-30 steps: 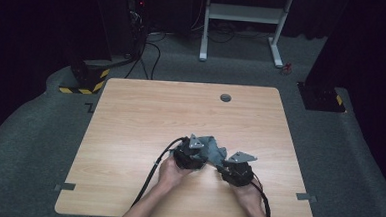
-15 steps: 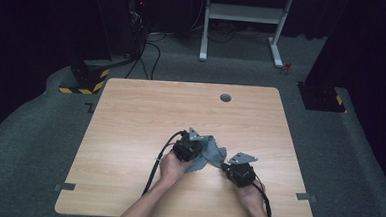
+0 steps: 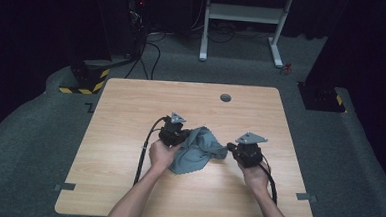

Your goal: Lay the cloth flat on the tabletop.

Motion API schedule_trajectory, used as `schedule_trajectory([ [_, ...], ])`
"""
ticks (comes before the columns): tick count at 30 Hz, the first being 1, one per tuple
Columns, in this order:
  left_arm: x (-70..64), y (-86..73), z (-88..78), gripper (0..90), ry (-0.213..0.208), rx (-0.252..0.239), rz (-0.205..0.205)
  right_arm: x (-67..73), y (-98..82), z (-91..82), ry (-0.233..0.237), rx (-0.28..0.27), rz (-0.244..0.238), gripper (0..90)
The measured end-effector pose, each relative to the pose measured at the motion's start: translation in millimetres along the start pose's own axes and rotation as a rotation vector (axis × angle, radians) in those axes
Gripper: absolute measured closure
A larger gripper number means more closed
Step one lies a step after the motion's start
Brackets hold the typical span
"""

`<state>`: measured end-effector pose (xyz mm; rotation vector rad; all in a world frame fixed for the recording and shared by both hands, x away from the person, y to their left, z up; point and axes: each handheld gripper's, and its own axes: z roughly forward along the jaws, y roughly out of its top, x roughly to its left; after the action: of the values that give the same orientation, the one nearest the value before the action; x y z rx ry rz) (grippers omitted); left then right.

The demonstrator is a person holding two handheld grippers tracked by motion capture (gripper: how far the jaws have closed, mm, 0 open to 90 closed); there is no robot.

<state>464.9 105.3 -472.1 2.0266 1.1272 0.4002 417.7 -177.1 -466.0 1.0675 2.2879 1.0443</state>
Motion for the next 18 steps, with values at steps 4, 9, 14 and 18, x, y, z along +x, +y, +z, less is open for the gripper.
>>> schedule_trajectory([
  [4, 20.4, -0.5, 7.8, 89.3, 0.029, 0.017, -0.064, -20.4, 12.7, 12.9, -0.044, -0.006, 0.065, 89.8],
  [9, 32.1, -7.9, 23.6, 89.2, 0.077, 0.057, -0.097, -38.5, 19.4, 34.5, -0.085, 0.046, 0.130, 89.8],
  [14, 36.9, -10.7, 27.8, 67.2, 0.097, 0.064, -0.131, -49.4, 11.2, 56.5, -0.082, 0.088, 0.209, 79.1],
  [18, 24.9, -9.0, 11.7, 57.8, 0.100, 0.030, -0.065, -48.6, 7.4, 46.6, -0.076, 0.044, 0.239, 73.7],
])
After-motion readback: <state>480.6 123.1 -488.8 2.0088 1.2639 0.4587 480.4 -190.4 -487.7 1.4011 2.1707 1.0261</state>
